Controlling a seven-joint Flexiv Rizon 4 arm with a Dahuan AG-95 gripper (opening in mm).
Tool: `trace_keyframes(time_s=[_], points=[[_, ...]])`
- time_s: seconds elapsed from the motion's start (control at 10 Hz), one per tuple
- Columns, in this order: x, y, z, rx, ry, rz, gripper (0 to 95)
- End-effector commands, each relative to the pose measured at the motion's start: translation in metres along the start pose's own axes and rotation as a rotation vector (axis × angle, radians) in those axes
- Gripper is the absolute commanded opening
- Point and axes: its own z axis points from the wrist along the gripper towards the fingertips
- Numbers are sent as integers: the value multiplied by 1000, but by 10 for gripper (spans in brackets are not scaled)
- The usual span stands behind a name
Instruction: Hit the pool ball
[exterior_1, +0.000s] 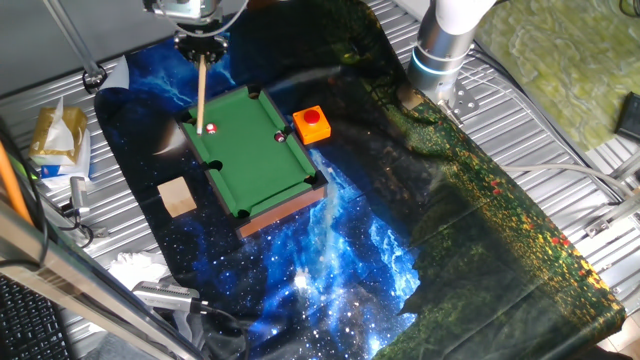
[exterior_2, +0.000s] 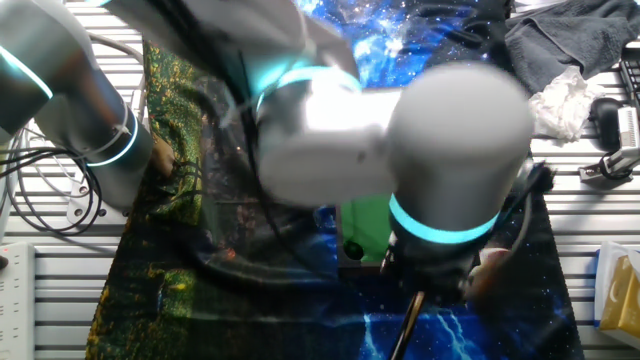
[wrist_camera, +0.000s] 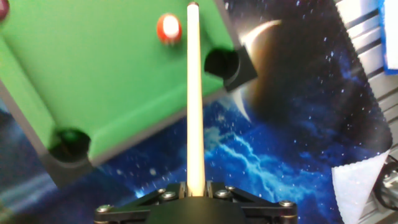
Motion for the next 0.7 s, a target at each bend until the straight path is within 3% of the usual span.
trace_keyframes(time_s=[0.1, 0.7], points=[[4, -4, -1, 17, 5, -24, 0], [29, -12, -1, 22, -4, -67, 0]])
